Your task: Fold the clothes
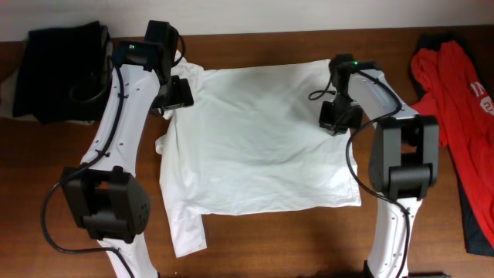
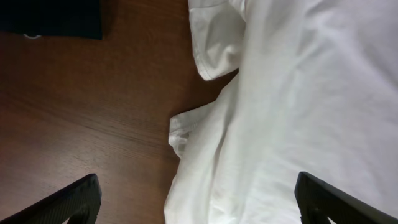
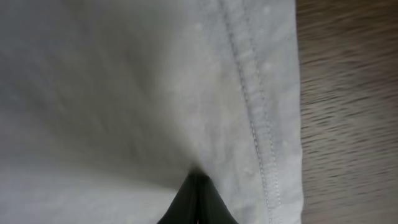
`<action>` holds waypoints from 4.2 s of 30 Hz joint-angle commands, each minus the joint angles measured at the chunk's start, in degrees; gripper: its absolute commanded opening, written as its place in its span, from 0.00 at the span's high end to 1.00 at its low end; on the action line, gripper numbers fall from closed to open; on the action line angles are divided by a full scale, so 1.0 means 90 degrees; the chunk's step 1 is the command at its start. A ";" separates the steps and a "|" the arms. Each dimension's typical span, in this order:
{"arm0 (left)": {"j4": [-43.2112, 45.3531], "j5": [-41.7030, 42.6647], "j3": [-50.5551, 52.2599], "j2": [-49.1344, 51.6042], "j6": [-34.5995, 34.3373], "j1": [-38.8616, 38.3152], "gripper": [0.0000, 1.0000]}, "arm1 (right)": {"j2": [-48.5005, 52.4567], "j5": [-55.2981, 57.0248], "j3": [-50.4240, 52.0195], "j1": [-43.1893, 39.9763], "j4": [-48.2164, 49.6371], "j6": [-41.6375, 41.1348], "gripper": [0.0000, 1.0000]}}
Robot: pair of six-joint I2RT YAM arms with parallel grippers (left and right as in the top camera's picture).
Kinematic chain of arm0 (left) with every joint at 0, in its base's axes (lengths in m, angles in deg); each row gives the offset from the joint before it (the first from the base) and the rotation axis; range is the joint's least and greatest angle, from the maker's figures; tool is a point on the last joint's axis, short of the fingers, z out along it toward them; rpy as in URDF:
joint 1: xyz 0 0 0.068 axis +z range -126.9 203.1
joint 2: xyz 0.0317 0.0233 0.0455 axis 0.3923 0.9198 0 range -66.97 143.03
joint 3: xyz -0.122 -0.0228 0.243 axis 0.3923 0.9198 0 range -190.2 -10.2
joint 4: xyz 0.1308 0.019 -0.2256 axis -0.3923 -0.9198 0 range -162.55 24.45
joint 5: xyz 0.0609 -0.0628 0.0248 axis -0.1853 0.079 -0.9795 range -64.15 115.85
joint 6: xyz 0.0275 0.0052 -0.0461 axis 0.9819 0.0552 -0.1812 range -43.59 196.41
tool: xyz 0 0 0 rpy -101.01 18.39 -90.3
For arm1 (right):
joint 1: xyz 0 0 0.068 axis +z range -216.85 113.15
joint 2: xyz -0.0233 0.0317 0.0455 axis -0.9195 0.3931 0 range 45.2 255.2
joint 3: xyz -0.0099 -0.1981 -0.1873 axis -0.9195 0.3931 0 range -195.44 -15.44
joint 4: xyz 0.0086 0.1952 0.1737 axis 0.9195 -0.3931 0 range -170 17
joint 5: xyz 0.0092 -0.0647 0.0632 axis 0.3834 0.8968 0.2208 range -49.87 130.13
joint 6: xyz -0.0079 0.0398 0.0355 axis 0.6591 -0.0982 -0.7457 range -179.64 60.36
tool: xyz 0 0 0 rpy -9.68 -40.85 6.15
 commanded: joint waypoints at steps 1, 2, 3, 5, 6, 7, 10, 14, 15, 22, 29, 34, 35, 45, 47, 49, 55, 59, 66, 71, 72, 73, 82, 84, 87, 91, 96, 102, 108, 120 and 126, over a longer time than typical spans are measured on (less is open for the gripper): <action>-0.0012 0.0027 0.0024 0.0015 -0.0085 0.0022 0.01 | 0.0085 0.0250 0.0335 -0.0299 0.0165 -0.0058 0.96; -0.0015 0.0027 0.0024 0.0015 -0.0085 0.0022 0.01 | 0.0085 0.0255 0.0418 -0.0374 0.0219 -0.0058 0.96; -0.0015 0.0027 0.0024 0.0015 -0.0085 0.0022 0.01 | 0.0085 0.0279 0.0495 -0.0503 0.0267 -0.0058 0.96; -0.0015 0.0027 0.0024 0.0015 -0.0085 0.0022 0.01 | 0.0083 0.0379 0.0500 -0.0702 0.0294 -0.0061 0.96; -0.0017 0.0032 0.0024 0.0015 -0.0085 0.0022 0.01 | 0.0083 0.0466 0.0474 -0.0850 0.0294 -0.0058 0.96; -0.0017 0.0058 0.0024 0.0015 -0.0085 0.0022 0.01 | 0.0083 0.0512 0.0449 -0.1022 0.0296 -0.0056 0.96; -0.0017 0.0148 0.0032 0.0022 -0.0085 0.0022 0.01 | 0.0083 0.0636 0.0253 -0.1498 0.0250 -0.0032 0.96; 0.0189 0.0330 0.0437 0.0024 -0.0083 0.0022 0.01 | 0.0083 0.0597 -0.0078 -0.1909 0.0056 0.0044 0.96; 0.0340 0.0476 0.0644 0.0024 -0.0078 0.0019 0.01 | 0.0083 0.0559 -0.0172 -0.1945 -0.0029 0.0087 0.96; 0.1931 0.1290 0.2324 0.0034 0.0206 -0.0095 0.01 | 0.0053 -0.0002 -0.2103 -0.1931 -0.1880 0.0119 0.87; 0.2475 0.1338 0.2880 0.0046 0.0204 -0.0248 0.99 | 0.0034 -0.1241 -0.3315 -0.1802 -0.3067 0.0809 0.50; 0.2528 0.1338 0.2948 0.0097 0.0204 -0.0245 0.99 | 0.0034 -0.1236 -0.3315 -0.1586 -0.3089 0.0828 0.50; 0.2584 0.1338 0.2982 0.0107 0.0204 -0.0248 0.99 | 0.0034 -0.1234 -0.3315 -0.1547 -0.3094 0.0831 0.50; 0.3242 0.1622 0.3412 0.0449 0.0204 -0.0240 0.99 | 0.0034 -0.0996 -0.3315 -0.1326 -0.3145 0.0828 0.50; 0.3232 0.1615 0.3412 0.0673 0.0204 -0.0228 0.99 | 0.0034 -0.0828 -0.3315 -0.1326 -0.3191 0.0826 0.50; 0.3206 0.1593 0.3412 0.0704 0.0202 -0.0170 0.99 | 0.0034 -0.0729 -0.3315 -0.1326 -0.3213 0.0828 0.50; 0.2608 0.0908 0.3410 0.0687 0.0000 0.0413 0.99 | 0.0034 -0.0731 -0.3315 -0.1307 -0.3198 0.0826 0.50; 0.2375 0.0726 0.3407 0.0675 -0.0131 0.0738 0.99 | 0.0034 -0.0729 -0.3315 -0.1222 -0.3169 0.0826 0.50; 0.1790 -0.0039 0.3332 0.0194 -0.0614 0.0780 0.99 | 0.0039 -0.0729 -0.3303 -0.1166 -0.3150 0.0823 0.50; 0.1583 -0.0423 0.3330 -0.0352 -0.0857 0.0835 0.99 | 0.0041 -0.0729 -0.3303 -0.1166 -0.3162 0.0826 0.50; 0.1532 -0.0527 0.3325 -0.0491 -0.0872 0.0874 0.99 | 0.0041 -0.0729 -0.3303 -0.1166 -0.3162 0.0826 0.50; 0.1491 -0.0595 0.3325 -0.0583 -0.0877 0.0906 0.99 | 0.0041 -0.0729 -0.3303 -0.1166 -0.3162 0.0826 0.50; 0.1608 0.0588 0.3325 -0.1416 -0.0556 0.0928 0.83 | 0.0041 -0.0755 -0.3249 -0.1086 -0.3155 0.0493 0.01; 0.1712 0.0852 0.3325 -0.1421 -0.0352 0.0750 0.16 | 0.0049 -0.0758 -0.3031 -0.0913 -0.2992 0.0240 0.01; 0.1659 0.0855 0.3313 -0.1498 -0.0294 0.0517 0.13 | 0.0049 -0.0758 -0.2487 -0.0566 -0.2705 -0.0255 0.01; 0.1766 0.0850 0.3315 -0.1693 0.0046 0.0267 0.28 | 0.0049 -0.0753 -0.2074 -0.0114 -0.2314 -0.0282 0.01; 0.2042 0.0855 0.3322 -0.1649 0.0044 0.0262 0.64 | 0.0049 -0.0724 -0.1987 0.0066 -0.2191 -0.0279 0.01; 0.2212 0.0852 0.3325 -0.1115 0.0136 0.0262 0.99 | 0.0049 -0.0204 -0.1984 -0.0058 -0.2212 -0.0274 0.01; 0.2596 0.0850 0.3327 -0.0750 0.0136 0.0272 0.99 | 0.0070 0.0304 -0.1909 -0.0109 -0.2169 -0.0250 0.07; 0.3410 0.0806 0.3327 0.0097 0.0180 0.0695 0.99 | 0.0073 0.0583 -0.1178 -0.0537 -0.1795 -0.0248 0.60; 0.3500 0.0882 0.3327 0.0542 0.0187 0.0792 0.99 | 0.0073 0.0590 -0.0352 -0.0782 -0.1280 -0.0199 0.67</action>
